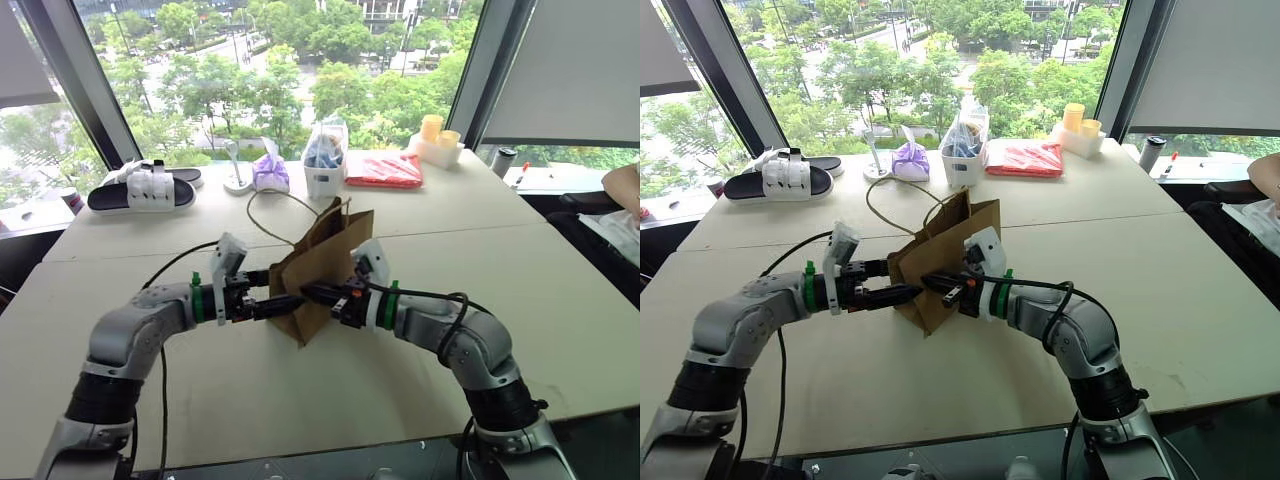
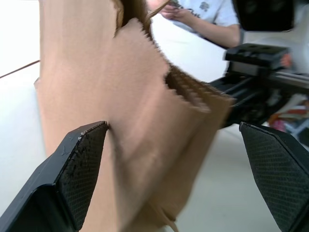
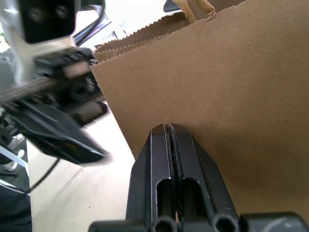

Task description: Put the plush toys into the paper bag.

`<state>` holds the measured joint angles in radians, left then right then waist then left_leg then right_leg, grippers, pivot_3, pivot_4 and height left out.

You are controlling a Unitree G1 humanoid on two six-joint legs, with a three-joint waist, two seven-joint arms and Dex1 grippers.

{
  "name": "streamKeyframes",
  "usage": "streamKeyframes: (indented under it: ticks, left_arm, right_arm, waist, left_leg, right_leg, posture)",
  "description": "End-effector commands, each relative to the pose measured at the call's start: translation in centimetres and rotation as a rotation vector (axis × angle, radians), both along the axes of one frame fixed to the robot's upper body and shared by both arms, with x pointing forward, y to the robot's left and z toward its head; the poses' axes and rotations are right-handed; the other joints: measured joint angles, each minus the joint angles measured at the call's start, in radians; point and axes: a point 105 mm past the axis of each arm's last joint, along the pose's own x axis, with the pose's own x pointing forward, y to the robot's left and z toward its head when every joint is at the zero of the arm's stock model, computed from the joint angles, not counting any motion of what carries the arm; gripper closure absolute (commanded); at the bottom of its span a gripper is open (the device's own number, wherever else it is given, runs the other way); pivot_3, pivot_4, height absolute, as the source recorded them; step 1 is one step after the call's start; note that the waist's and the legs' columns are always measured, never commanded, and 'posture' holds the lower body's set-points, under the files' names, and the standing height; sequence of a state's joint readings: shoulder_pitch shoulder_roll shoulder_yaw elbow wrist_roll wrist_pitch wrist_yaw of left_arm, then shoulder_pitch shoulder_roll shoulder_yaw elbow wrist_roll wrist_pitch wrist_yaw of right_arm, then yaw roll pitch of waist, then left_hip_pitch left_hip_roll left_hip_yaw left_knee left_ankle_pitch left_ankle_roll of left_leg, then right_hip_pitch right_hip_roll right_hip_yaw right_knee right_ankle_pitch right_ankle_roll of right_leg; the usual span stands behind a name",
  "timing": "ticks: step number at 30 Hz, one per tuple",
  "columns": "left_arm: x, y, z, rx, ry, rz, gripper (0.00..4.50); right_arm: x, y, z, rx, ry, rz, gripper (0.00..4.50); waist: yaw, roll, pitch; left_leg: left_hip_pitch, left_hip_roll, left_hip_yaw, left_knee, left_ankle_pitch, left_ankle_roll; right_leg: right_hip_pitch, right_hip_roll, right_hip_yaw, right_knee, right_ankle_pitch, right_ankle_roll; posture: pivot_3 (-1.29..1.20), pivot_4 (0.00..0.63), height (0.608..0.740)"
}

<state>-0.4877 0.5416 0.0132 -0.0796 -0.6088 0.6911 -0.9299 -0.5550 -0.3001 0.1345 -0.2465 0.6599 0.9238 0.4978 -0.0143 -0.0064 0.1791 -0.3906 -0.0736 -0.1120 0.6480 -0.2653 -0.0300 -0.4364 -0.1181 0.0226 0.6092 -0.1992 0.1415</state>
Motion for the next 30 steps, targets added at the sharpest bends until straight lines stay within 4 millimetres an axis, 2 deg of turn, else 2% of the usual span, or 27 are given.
streamKeyframes:
  ticks: [1,6,12,15,18,22,23,26,30]
  left_arm:
    - [0.7,0.4,-0.3,0.030,-0.066,0.077,0.00]
    - [1.1,-0.4,-0.5,-0.002,-0.082,0.127,0.00]
    - [1.4,-0.9,-0.6,-0.030,-0.088,0.174,0.00]
    - [1.5,-1.1,-0.6,-0.053,-0.084,0.195,0.89]
    - [1.8,-1.1,-0.3,-0.076,-0.076,0.212,2.35]
    - [2.0,-1.2,0.0,-0.078,-0.082,0.209,4.28]
    - [2.1,-1.3,0.1,-0.079,-0.084,0.207,4.45]
    - [1.8,-1.4,0.4,-0.073,-0.089,0.153,4.45]
    - [0.5,-1.8,2.2,-0.094,-0.101,-0.058,4.45]
  right_arm:
    - [-0.3,-0.4,1.5,0.017,-0.059,-0.004,4.48]
    - [-0.3,-1.2,2.1,0.015,-0.073,-0.034,4.48]
    - [-0.2,-3.6,3.5,0.018,-0.106,-0.112,4.48]
    - [-0.4,-5.4,4.2,0.000,-0.126,-0.162,4.50]
    - [-0.4,-7.8,4.2,-0.040,-0.128,-0.225,4.50]
    - [-0.2,-9.2,3.9,-0.076,-0.125,-0.260,4.50]
    - [-0.2,-9.4,3.9,-0.086,-0.128,-0.266,4.50]
    - [0.0,-10.2,3.7,-0.126,-0.140,-0.273,4.50]
    - [0.4,-12.1,3.9,-0.190,-0.166,-0.289,4.50]
  waist:
    - [-0.001,0.000,0.000]
    - [0.002,0.000,0.000]
    - [0.002,0.000,0.000]
    - [0.003,0.000,0.000]
    - [0.004,0.000,0.000]
    - [0.003,0.000,0.000]
    - [0.002,0.000,0.000]
    - [0.002,0.000,0.000]
    - [0.003,0.000,0.000]
  left_leg:
    - [0.000,0.000,0.000,0.000,0.000,0.000]
    - [0.000,0.000,0.000,0.000,0.000,0.000]
    - [0.000,0.000,0.000,0.000,0.000,0.000]
    - [0.000,0.000,0.000,0.000,0.000,0.000]
    - [0.000,0.000,0.000,0.000,0.000,0.000]
    - [0.000,0.000,0.001,0.000,0.000,0.000]
    - [0.000,0.000,0.001,0.000,0.000,0.000]
    - [0.000,0.000,0.002,0.000,0.000,0.000]
    - [0.000,0.000,0.002,0.000,0.000,0.000]
  right_leg:
    - [0.000,0.000,0.000,0.000,0.000,0.000]
    - [0.000,0.000,0.000,0.000,0.000,0.000]
    - [0.000,0.000,0.000,-0.001,0.000,0.000]
    - [0.000,0.000,0.000,0.000,0.000,0.000]
    - [0.001,0.000,0.000,-0.001,0.000,0.000]
    - [0.002,0.000,-0.001,-0.003,0.000,0.000]
    - [0.002,0.000,-0.001,-0.003,0.000,0.000]
    - [0.002,0.000,-0.001,-0.003,0.000,0.000]
    - [0.002,0.000,-0.001,-0.003,0.000,0.000]
  posture:
    - [0.00,0.150,0.740]
    - [0.00,0.150,0.740]
    - [0.00,0.150,0.740]
    - [0.00,0.150,0.740]
    - [0.00,0.150,0.740]
    - [0.00,0.150,0.740]
    - [0.00,0.150,0.740]
    - [0.00,0.150,0.740]
    - [0.00,0.150,0.740]
